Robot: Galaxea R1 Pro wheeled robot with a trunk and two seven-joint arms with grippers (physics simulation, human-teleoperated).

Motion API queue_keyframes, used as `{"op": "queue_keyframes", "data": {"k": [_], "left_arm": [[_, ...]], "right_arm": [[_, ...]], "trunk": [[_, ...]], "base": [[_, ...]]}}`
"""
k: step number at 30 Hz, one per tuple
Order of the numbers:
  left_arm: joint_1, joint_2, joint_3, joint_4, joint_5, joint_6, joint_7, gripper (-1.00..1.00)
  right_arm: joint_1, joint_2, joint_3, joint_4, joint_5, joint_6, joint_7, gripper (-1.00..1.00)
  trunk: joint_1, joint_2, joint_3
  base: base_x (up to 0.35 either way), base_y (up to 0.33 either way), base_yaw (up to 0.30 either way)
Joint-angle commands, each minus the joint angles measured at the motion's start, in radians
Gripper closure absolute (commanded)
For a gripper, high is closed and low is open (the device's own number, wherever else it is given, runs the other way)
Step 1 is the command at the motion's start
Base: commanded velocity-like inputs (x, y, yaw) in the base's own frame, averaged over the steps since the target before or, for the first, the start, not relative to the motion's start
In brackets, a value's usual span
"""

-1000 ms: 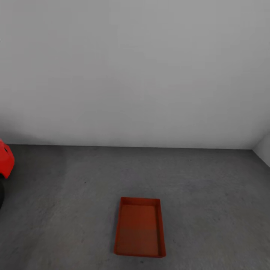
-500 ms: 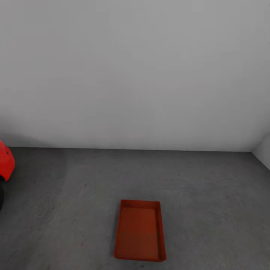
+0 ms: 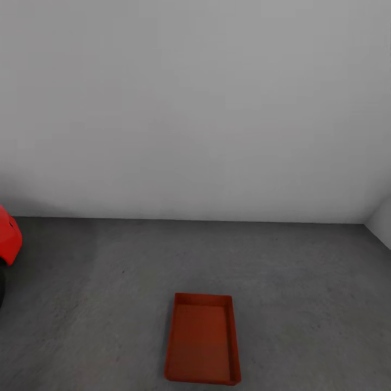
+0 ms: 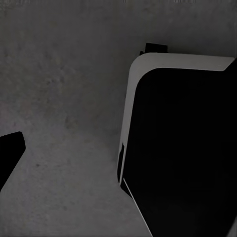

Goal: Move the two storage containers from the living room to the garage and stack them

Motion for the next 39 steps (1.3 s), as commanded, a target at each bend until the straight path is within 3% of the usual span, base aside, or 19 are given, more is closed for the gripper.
{"op": "queue_keyframes", "data": {"k": [1, 39], "left_arm": [[0.000, 0.000, -0.009, 0.001, 0.009, -0.003, 0.002, -1.00], [0.000, 0.000, -0.009, 0.001, 0.009, -0.003, 0.002, -1.00]], "right_arm": [[-0.001, 0.000, 0.008, 0.003, -0.010, -0.006, 0.003, -1.00], [-0.001, 0.002, 0.009, 0.004, -0.001, -0.006, 0.005, -1.00]], "trunk": [[0.000, -0.001, 0.001], [0.000, -0.001, 0.062]], "base": [[0.000, 0.000, 0.000], [0.000, 0.000, 0.000]]}}
